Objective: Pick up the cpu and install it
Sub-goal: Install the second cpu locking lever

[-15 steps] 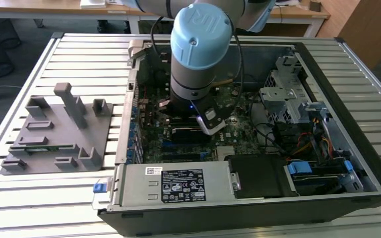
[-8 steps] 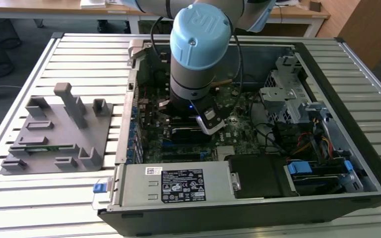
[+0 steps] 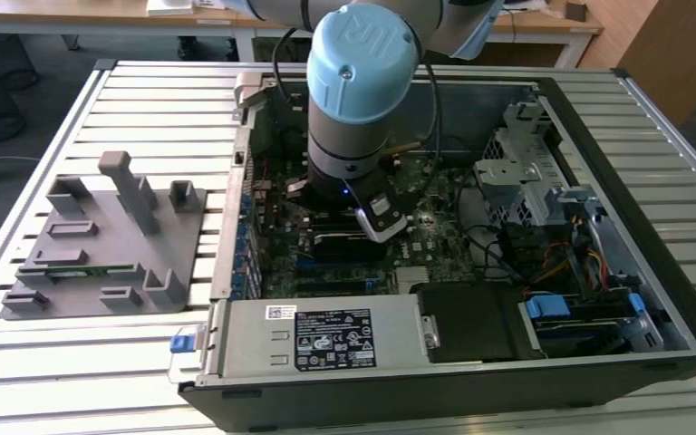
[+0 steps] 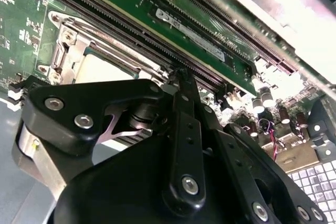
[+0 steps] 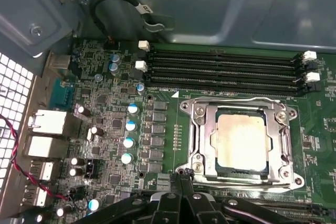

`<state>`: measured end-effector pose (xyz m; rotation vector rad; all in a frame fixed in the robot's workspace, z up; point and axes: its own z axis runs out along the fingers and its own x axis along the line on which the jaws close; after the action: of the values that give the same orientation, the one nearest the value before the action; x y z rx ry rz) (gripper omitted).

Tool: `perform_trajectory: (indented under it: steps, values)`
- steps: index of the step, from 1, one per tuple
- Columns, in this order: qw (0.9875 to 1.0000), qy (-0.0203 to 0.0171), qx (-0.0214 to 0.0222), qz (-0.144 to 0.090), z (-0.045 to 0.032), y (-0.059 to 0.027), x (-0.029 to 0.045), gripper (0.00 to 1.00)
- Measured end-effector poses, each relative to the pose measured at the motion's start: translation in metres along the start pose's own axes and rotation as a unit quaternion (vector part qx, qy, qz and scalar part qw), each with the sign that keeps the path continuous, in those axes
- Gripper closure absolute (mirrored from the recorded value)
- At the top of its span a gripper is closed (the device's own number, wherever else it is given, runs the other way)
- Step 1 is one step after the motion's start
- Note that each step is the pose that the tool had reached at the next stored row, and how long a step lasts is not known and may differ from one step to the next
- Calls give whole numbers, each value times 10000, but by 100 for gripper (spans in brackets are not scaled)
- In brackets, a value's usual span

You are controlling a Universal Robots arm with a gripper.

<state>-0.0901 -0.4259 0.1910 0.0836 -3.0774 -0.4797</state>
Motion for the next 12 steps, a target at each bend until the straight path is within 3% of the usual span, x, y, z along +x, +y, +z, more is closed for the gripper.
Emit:
perform_trajectory:
  steps: [12]
  values:
    - [10000,0,-1,0,29,17,-1,89]
